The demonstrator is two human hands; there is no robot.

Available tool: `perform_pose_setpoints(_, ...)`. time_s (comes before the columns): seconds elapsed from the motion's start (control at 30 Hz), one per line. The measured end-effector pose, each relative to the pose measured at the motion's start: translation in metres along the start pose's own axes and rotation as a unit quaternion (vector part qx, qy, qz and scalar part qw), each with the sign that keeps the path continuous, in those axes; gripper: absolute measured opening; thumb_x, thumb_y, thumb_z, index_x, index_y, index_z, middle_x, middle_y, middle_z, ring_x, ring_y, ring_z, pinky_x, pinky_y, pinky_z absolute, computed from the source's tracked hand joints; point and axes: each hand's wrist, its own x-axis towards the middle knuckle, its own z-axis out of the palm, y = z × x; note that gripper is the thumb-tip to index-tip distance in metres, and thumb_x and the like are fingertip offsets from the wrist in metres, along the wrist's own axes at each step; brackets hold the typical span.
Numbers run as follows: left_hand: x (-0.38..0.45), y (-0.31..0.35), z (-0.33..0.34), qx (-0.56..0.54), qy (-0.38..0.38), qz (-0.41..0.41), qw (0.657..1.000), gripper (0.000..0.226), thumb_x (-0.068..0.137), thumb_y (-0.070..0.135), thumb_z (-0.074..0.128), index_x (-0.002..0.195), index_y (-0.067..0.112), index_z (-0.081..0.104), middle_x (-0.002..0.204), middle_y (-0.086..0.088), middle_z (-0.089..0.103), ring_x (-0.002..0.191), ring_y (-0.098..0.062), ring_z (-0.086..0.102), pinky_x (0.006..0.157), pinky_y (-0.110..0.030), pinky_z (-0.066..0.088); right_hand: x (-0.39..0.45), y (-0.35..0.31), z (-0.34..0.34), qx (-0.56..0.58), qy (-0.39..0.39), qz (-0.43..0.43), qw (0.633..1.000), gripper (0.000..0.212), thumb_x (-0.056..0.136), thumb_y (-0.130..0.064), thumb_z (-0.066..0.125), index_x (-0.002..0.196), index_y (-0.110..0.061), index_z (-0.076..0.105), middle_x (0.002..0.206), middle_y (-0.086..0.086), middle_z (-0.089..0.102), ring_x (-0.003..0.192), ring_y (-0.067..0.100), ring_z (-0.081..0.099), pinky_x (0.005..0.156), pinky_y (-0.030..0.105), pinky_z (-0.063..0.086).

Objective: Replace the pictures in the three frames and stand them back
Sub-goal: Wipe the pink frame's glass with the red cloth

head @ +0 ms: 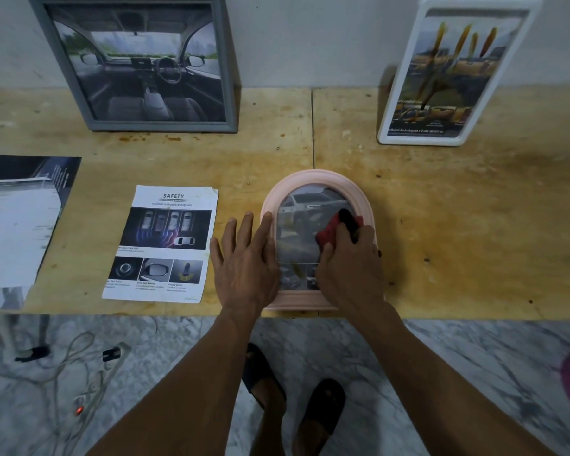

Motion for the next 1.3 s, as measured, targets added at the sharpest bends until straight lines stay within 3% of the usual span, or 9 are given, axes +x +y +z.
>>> perform_pose_setpoints(0.17, 0.000, 0.001, 0.000, 0.003, -0.007, 0.001, 1.000, 0.052, 0.101, 0.048, 0.020, 0.152, 0.043, 0.030, 0.162, 0.007, 0.030, 0.152, -0.022, 0.014, 0.122, -0.055, 0.010, -0.003, -0.015, 0.002, 0.054, -0.015, -0.007, 0.998, 0.052, 0.103, -0.023, 0.036, 0.150, -0.001, 0.028, 0.140, 0.023, 0.035, 0.118, 0.039, 0.045, 0.100, 0.042, 0.041)
perform_pose_setpoints(0.3, 0.000, 0.001, -0.001, 0.003, -0.009, 0.005, 1.000, 0.052, 0.102, 0.047, 0.019, 0.153, 0.043, 0.029, 0.162, 0.006, 0.029, 0.152, -0.023, 0.012, 0.122, -0.055, 0.009, -0.001, -0.027, 0.010, 0.096, -0.007, 0.014, 0.995, 0.052, 0.103, -0.026, 0.039, 0.151, -0.008, 0.029, 0.149, 0.018, 0.032, 0.128, 0.032, 0.044, 0.105, 0.037, 0.038)
perform_pose_setpoints(0.57, -0.001, -0.001, 0.000, 0.004, -0.004, 0.007, 1.000, 0.050, 0.103, 0.046, 0.019, 0.153, 0.043, 0.028, 0.162, 0.007, 0.029, 0.152, -0.023, 0.012, 0.122, -0.054, 0.009, -0.001, -0.040, 0.014, 0.112, -0.049, -0.037, 0.992, 0.048, 0.101, -0.024, 0.044, 0.148, -0.015, 0.037, 0.144, 0.010, 0.035, 0.119, 0.027, 0.052, 0.102, 0.034, 0.042)
perform_pose_setpoints(0.73, 0.000, 0.000, 0.000, 0.001, -0.006, 0.008, 1.000, 0.052, 0.101, 0.045, 0.019, 0.153, 0.044, 0.028, 0.162, 0.007, 0.029, 0.152, -0.022, 0.012, 0.122, -0.054, 0.009, -0.003, -0.033, 0.013, 0.114, -0.062, -0.119, 0.984, 0.035, 0.100, -0.024, 0.046, 0.133, -0.023, 0.055, 0.131, 0.006, 0.045, 0.101, 0.026, 0.061, 0.087, 0.034, 0.050)
perform_pose_setpoints(0.87, 0.000, 0.001, -0.003, -0.008, -0.003, 0.007, 1.000, 0.052, 0.102, 0.046, 0.017, 0.153, 0.043, 0.029, 0.162, 0.006, 0.029, 0.152, -0.023, 0.013, 0.121, -0.055, 0.010, -0.003, -0.025, 0.010, 0.065, -0.090, -0.167, 0.980, 0.027, 0.095, -0.029, 0.054, 0.120, -0.026, 0.063, 0.122, 0.003, 0.047, 0.094, 0.026, 0.059, 0.076, 0.032, 0.050)
perform_pose_setpoints(0.97, -0.001, 0.002, -0.004, -0.010, -0.006, 0.006, 1.000, 0.051, 0.103, 0.045, 0.018, 0.153, 0.043, 0.029, 0.162, 0.007, 0.028, 0.152, -0.022, 0.012, 0.121, -0.054, 0.009, -0.002, -0.017, -0.004, -0.008, -0.105, -0.190, 0.976, 0.029, 0.091, -0.026, 0.060, 0.120, -0.025, 0.064, 0.127, 0.002, 0.046, 0.102, 0.027, 0.056, 0.080, 0.036, 0.051)
perform_pose_setpoints(1.13, -0.002, 0.002, -0.002, -0.014, -0.004, 0.006, 1.000, 0.047, 0.107, 0.042, 0.023, 0.153, 0.042, 0.029, 0.162, 0.006, 0.028, 0.152, -0.023, 0.013, 0.121, -0.056, 0.009, 0.005, 0.013, -0.032, -0.141, -0.061, -0.199, 0.968, 0.035, 0.090, -0.025, 0.057, 0.125, -0.028, 0.057, 0.132, 0.000, 0.050, 0.115, 0.027, 0.048, 0.088, 0.042, 0.042)
perform_pose_setpoints(1.3, -0.003, 0.001, -0.002, -0.017, 0.003, 0.006, 1.000, 0.050, 0.104, 0.044, 0.019, 0.153, 0.041, 0.030, 0.162, 0.006, 0.029, 0.152, -0.022, 0.014, 0.121, -0.055, 0.010, -0.006, 0.032, -0.024, -0.158, -0.009, -0.147, 0.976, 0.032, 0.086, -0.019, 0.057, 0.117, -0.022, 0.059, 0.114, 0.004, 0.061, 0.100, 0.031, 0.054, 0.079, 0.040, 0.040)
